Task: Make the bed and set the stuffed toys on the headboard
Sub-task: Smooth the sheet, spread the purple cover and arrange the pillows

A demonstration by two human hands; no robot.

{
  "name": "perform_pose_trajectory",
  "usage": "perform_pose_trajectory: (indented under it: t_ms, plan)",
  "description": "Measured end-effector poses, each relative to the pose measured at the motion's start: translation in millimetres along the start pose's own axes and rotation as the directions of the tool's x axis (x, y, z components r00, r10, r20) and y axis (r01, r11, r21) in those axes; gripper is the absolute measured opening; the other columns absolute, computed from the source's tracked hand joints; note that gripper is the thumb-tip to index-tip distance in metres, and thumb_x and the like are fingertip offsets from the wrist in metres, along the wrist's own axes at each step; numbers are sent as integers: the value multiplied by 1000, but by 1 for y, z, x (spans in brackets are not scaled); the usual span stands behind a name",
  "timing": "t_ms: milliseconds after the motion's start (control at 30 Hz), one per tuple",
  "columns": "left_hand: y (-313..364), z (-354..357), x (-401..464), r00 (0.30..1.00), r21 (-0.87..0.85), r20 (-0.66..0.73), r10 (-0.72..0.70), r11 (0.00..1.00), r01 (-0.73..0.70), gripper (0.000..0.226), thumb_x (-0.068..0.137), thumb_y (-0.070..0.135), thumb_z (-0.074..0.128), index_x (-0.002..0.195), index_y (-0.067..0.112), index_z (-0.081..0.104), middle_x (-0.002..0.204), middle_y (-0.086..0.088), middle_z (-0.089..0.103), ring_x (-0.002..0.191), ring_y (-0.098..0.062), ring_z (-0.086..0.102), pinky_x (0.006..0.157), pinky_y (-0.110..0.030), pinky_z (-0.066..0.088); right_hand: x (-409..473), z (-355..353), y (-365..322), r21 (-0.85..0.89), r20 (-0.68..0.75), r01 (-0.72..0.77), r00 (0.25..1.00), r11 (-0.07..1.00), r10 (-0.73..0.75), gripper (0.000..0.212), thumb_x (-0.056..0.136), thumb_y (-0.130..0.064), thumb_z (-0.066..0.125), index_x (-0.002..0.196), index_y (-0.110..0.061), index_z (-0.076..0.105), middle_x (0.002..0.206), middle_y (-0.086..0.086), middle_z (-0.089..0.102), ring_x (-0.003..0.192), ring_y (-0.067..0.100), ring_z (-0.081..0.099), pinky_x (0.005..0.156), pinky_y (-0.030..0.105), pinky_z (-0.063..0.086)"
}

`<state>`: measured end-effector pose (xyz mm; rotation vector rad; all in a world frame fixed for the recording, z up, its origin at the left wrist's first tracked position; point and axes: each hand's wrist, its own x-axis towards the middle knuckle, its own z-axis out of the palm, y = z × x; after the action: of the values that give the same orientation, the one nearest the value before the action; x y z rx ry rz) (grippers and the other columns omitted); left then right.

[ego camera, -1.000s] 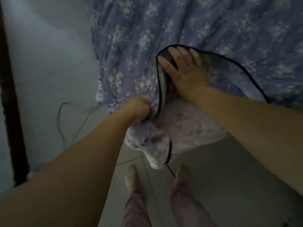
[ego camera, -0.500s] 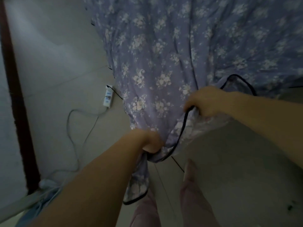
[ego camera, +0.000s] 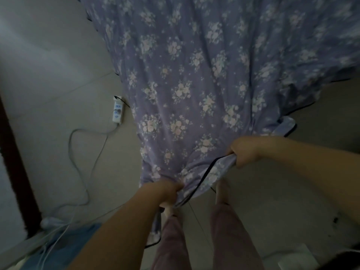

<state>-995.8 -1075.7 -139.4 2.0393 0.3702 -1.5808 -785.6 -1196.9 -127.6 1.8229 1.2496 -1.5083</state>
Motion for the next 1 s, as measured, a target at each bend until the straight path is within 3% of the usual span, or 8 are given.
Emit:
perform_pose_trajectory:
  t_ms: [133, 267, 333, 400, 533, 767, 833, 1000]
  plan:
    - [14, -18, 5, 1000, 105, 22, -20, 994, 18, 67, 90, 23, 57, 148, 21, 25, 153, -8, 25, 138, -28, 30, 110, -33, 30, -2, 13, 18, 78, 167, 21, 985, 997, -34, 53, 84, -44, 65, 131, -24, 53, 130, -5, 53, 116, 18, 51, 100, 31, 42]
    - [40, -71, 16, 957, -112, -289, 13, 993, -47, 54, 94, 22, 51, 145, 22, 32, 150, -6, 34, 137, -25, 33, 111, -30, 26, -10, 12, 62, 662, -176, 46, 980, 748, 96, 24, 88, -29, 65, 100, -8, 68, 92, 17, 68, 70, 12, 64, 72, 31, 51]
    - [57, -101, 23, 896, -109, -444, 9, 992, -64, 50, 94, 20, 51, 142, 21, 38, 147, -10, 35, 134, -25, 36, 108, -29, 28, -7, 10, 96, 767, -371, 89, 870, 636, 325, 13, 90, -21, 63, 87, -9, 66, 77, 15, 66, 56, 11, 63, 70, 32, 52]
    - [74, -124, 31, 848, -60, -529, 38, 995, -81, 48, 93, 21, 54, 140, 20, 42, 144, -12, 35, 132, -26, 35, 107, -30, 30, -3, 6, 128, 822, -456, 112, 716, 558, 529, 9, 90, -18, 61, 88, -10, 66, 84, 16, 67, 73, 23, 66, 80, 39, 54]
    - [107, -154, 64, 840, 36, -538, 65, 998, -55, 61, 89, 31, 58, 144, 21, 34, 149, -12, 24, 136, -32, 30, 113, -36, 27, 10, -1, 189, 927, -367, 110, 459, 358, 809, 20, 88, -15, 58, 105, -5, 64, 106, 13, 64, 105, 29, 60, 87, 33, 47]
    - [135, -171, 101, 904, -23, -426, -34, 999, 27, 82, 82, 43, 65, 147, 42, 13, 153, -11, 11, 138, -39, 24, 113, -44, 30, 50, -27, 243, 826, -27, 477, 566, -300, 824, 67, 83, -39, 66, 138, -10, 42, 125, -1, 52, 113, 24, 53, 100, 43, 46]
    - [135, -174, 101, 917, -21, -395, -49, 999, 44, 80, 83, 44, 64, 146, 43, 16, 151, -10, 13, 136, -37, 29, 112, -41, 32, 59, -34, 255, 826, -13, 466, 579, -318, 815, 76, 79, -46, 68, 139, -8, 41, 132, 5, 51, 115, 27, 54, 99, 42, 47]
    - [143, -198, 92, 929, -89, -364, -66, 995, 36, 67, 85, 31, 64, 143, 29, 32, 140, -10, 35, 124, -30, 43, 103, -34, 40, 52, -32, 284, 925, -62, 354, 492, -135, 869, 43, 95, -25, 50, 133, -5, 47, 134, 10, 52, 120, 28, 53, 77, 25, 42]
